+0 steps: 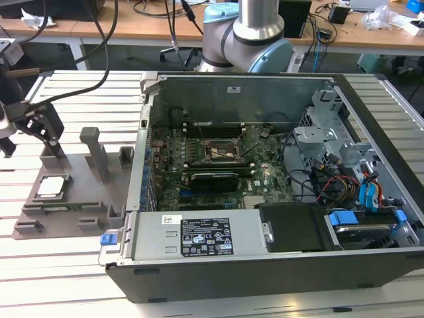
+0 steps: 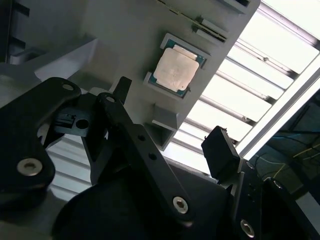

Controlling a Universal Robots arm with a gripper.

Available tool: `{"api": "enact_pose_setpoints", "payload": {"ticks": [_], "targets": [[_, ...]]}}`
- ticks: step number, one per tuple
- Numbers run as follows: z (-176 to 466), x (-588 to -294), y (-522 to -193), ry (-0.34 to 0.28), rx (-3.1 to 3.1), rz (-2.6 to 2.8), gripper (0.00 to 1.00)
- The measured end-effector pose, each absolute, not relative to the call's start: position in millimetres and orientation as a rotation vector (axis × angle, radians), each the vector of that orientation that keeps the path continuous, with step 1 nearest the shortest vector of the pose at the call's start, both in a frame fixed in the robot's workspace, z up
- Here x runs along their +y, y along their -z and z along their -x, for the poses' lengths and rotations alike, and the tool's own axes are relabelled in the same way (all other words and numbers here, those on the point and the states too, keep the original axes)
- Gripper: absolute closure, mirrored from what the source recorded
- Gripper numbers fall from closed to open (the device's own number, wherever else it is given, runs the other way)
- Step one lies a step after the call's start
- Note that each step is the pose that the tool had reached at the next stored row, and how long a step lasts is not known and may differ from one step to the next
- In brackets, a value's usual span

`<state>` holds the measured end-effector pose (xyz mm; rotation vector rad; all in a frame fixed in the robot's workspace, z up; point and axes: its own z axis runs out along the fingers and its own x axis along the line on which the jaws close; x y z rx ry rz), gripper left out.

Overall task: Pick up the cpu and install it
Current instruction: 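Pick up the cpu and move it towards the insertion slot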

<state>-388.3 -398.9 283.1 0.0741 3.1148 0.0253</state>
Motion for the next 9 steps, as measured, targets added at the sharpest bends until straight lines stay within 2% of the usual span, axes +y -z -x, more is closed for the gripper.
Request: {"api": "enact_pose_setpoints", "payload": {"ticks": [9], "targets": [[388.3, -398.9, -276.9, -0.025, 3.115, -0.074, 0.16]]}}
